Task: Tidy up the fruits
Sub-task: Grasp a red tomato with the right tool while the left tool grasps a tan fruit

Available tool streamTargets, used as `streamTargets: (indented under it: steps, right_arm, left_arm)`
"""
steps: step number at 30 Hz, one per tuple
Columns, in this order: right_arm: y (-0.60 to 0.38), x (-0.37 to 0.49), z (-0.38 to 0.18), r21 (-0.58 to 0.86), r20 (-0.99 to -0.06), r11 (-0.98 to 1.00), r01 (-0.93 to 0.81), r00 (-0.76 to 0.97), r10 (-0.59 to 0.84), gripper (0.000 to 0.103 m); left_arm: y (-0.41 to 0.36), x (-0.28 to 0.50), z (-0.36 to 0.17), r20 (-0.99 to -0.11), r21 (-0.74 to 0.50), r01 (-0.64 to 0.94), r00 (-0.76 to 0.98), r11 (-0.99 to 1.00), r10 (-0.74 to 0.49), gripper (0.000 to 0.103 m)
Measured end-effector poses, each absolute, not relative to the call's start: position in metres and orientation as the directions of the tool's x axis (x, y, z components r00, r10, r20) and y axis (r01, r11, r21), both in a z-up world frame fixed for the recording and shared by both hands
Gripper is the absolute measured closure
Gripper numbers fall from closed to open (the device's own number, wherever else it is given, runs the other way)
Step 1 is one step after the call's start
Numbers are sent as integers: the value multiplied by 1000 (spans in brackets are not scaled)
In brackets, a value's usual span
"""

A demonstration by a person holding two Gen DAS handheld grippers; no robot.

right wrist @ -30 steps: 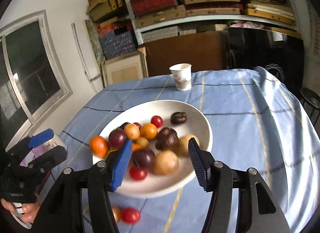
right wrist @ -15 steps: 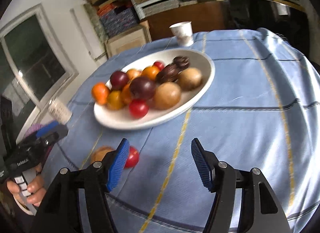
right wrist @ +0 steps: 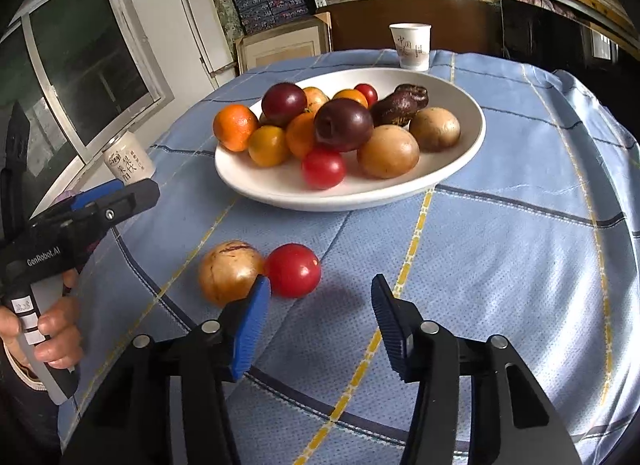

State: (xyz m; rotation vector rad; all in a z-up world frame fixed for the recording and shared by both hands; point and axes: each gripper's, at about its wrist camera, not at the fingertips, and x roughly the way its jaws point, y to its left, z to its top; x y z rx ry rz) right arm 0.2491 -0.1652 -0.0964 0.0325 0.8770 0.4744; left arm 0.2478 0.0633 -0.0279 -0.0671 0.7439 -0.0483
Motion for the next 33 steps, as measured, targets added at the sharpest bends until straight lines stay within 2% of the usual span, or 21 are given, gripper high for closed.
streamTargets:
  steps: [7,16,20,23,28,33]
  right_arm:
    - [-152,257,-95,205,-729,886,-415,539,422,53]
    - [-141,266,-99,218,-741,870,-443,505,443,72]
    - [-153,262,-95,251,-720,874,-415,523,456,72]
    - [-170,258,-88,274,-697,885,-377,556,453,72]
    - [-194,258,-83,334,-676,888,-317,576,459,72]
    - [-202,259,-85,350,-680,891,-288,576,453,72]
  left_arm:
    - [66,247,-25,-660,-57,-5,750,998,-34,5]
    - [66,248,-26,-664,-58,-7,747,998,-34,5]
    - [64,249,-28,-670,-59,3,741,998,-42,5]
    - [58,248,-30,-678,-75,48,730,996,-86,5]
    - [24,243,-39,-701,-70,218,683,974,-203,5]
    - [-2,246,-52,-730,-33,288,647,957,-219,6]
